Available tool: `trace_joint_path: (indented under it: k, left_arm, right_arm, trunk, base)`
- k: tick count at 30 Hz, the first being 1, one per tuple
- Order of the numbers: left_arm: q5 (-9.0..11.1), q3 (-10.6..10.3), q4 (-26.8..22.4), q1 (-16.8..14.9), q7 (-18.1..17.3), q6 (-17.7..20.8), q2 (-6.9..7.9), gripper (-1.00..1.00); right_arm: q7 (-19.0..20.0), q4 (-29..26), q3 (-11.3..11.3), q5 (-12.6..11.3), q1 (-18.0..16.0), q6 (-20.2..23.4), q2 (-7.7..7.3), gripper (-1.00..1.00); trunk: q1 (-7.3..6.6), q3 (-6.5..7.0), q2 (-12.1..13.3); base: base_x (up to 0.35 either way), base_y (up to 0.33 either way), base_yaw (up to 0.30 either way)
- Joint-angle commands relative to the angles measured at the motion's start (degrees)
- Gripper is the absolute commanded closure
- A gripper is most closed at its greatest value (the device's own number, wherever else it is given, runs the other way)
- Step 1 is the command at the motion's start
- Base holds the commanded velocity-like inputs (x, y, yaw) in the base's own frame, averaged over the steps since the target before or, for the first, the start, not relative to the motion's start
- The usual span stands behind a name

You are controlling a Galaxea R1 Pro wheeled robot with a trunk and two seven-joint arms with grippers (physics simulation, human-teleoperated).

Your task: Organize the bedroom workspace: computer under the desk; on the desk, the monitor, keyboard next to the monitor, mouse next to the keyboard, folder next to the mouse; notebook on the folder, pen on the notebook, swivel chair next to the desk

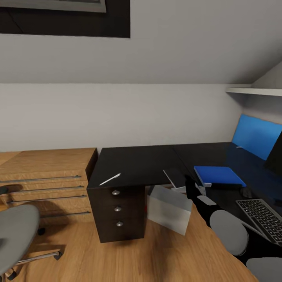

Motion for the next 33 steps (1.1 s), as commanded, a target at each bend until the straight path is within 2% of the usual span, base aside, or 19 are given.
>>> trace_joint_path:
  k: [1,3,4,5,7,13,14,17,18,19,20,21,24,25,28,33]
  left_arm:
    - [0.16,-0.47,-0.22,-0.59,0.56,0.31,-0.06,-1.00]
    - [0.14,-0.47,-0.26,-1.61,0.56,1.62,-0.34,-1.00]
    - [0.13,-0.47,-0.28,-2.78,0.55,3.49,-0.66,-1.00]
    - [0.13,-0.47,-0.33,-4.70,0.55,7.04,-1.22,-1.00]
    - [0.14,-0.47,-0.40,-6.57,0.55,10.35,-1.83,-1.00]
    - [0.07,-0.47,-1.72,-10.21,0.91,13.98,-3.14,-1.00]
    - [0.04,-0.54,-5.20,-12.07,2.63,14.66,-3.05,-1.00]
    - [-0.19,-0.58,-10.47,-13.25,5.61,14.95,-1.84,-1.00]
    - [-0.44,-0.57,-13.02,-13.54,6.97,15.07,-1.03,-1.00]
    - [-1.39,-0.57,-19.65,-13.96,10.30,15.60,1.23,-1.00]
    - [-2.17,-0.56,-23.72,-14.11,12.23,16.22,2.72,-1.00]
    - [-7.09,0.21,-46.80,-14.50,23.59,23.45,11.62,-1.00]
    - [-8.98,2.93,-57.99,-14.60,30.13,28.59,15.80,-1.00]
    - [-9.90,6.74,-64.60,-14.65,34.93,31.89,18.10,-1.00]
    - [-10.17,9.22,-67.89,-14.67,37.58,33.59,19.39,-1.00]
    - [-10.33,10.86,-68.58,-14.69,39.45,34.69,20.26,-1.00]
  right_arm:
    - [0.22,0.06,0.08,-0.58,-0.04,0.11,-0.05,-1.00]
    - [0.20,0.06,0.08,-0.58,-0.04,0.12,-0.09,-1.00]
    - [0.20,0.05,0.08,-0.58,-0.04,0.13,-0.15,-1.00]
    - [0.19,0.05,0.08,-0.58,-0.04,0.13,-0.20,-1.00]
    - [0.18,0.01,0.08,-0.58,-0.04,0.13,-0.23,-1.00]
    - [0.18,-0.03,0.08,-0.55,-0.04,0.08,-0.25,-1.00]
    - [0.18,-0.03,0.08,-0.53,-0.04,0.07,-0.32,-1.00]
    - [0.18,-0.03,0.08,-0.51,-0.04,0.10,-0.37,-1.00]
    - [0.18,-0.04,0.08,-0.51,-0.04,0.11,-0.39,-1.00]
    - [0.18,-0.04,0.08,-0.50,-0.04,0.12,-0.40,-1.00]
    - [0.18,-0.04,0.08,-0.50,-0.04,0.12,-0.41,-1.00]
    - [0.18,-0.04,0.08,-0.46,-0.04,0.13,-0.43,-1.00]
    - [0.18,-0.04,0.08,-0.43,-0.04,0.13,-0.43,-1.00]
    - [0.18,-0.04,0.09,-0.42,-0.04,0.13,-0.43,-1.00]
    - [0.18,-0.04,0.11,-0.41,-0.04,0.14,-0.43,-1.00]
    - [0.18,-0.04,0.15,-0.41,-0.04,0.14,-0.43,-1.00]
  trunk:
    - [0.22,-0.25,-0.45]
    - [0.66,-0.60,-1.25]
    - [0.88,-0.78,-1.65]
    - [1.10,-0.96,-2.05]
    - [1.54,-1.32,-2.86]
    - [2.86,-2.40,-5.26]
    - [3.08,-2.58,-5.66]
    - [3.74,-3.12,-6.87]
    - [3.96,-3.30,-7.27]
    - [4.18,-3.48,-7.67]
    - [4.40,-3.66,-8.07]
    - [4.62,-3.84,-8.47]
    - [5.27,-4.37,-9.67]
    - [5.49,-4.55,-10.08]
    - [5.49,-4.55,-10.08]
    - [5.49,-4.55,-10.08]
  base:
    - [0.000,0.000,0.000]
    - [0.000,0.000,0.000]
    - [0.000,0.000,0.000]
    - [0.000,0.000,0.000]
    - [0.000,0.000,0.000]
    - [0.000,0.000,0.000]
    - [0.000,0.000,0.000]
    - [0.000,0.000,0.000]
    - [0.000,0.000,0.000]
    - [0.000,0.000,0.000]
    - [0.000,0.000,0.000]
    - [0.000,0.000,0.000]
    - [0.000,0.000,0.000]
    - [0.000,0.000,0.000]
    - [0.000,0.000,0.000]
    - [0.000,0.000,0.000]
